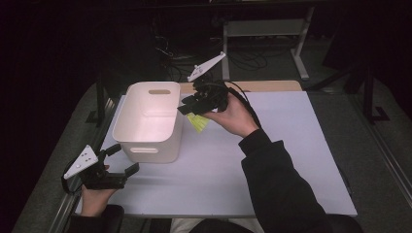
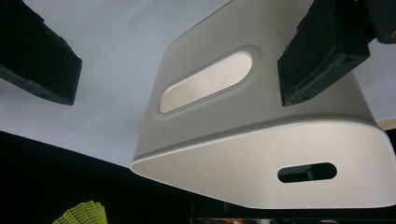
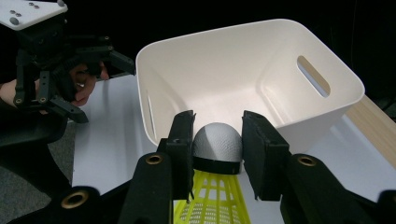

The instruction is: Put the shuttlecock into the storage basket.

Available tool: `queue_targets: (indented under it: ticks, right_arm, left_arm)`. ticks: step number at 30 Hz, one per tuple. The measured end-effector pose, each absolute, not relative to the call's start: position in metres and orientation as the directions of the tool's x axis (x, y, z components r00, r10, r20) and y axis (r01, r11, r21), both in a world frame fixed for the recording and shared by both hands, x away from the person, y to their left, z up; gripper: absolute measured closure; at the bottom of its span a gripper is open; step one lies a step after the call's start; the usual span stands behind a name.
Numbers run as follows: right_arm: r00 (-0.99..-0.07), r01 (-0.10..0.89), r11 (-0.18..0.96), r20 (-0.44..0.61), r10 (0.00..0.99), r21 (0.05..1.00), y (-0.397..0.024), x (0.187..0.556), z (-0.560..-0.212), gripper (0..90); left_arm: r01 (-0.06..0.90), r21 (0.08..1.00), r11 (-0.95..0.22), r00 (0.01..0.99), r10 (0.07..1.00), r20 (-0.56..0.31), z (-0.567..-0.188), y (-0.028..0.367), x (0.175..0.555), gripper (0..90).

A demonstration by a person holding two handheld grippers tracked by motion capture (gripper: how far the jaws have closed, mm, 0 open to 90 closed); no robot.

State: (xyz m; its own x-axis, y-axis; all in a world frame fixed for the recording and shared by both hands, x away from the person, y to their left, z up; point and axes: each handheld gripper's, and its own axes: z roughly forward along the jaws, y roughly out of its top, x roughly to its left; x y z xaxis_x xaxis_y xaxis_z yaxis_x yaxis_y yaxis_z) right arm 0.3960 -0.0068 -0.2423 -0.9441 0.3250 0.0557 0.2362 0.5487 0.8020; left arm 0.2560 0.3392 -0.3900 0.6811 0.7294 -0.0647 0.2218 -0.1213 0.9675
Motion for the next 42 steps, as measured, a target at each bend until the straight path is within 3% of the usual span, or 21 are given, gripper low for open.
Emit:
queue_targets:
  ticks: [42]
  right_arm:
    - [-0.968, 0.191, 0.534, 0.067, 0.243, 0.824, 0.053, 0.415, -0.234, 64.0]
  left_arm:
    - [0.22, 0.969, -0.115, 0.682, 0.728, -0.069, -0.39, 0.34, 0.255, 0.0]
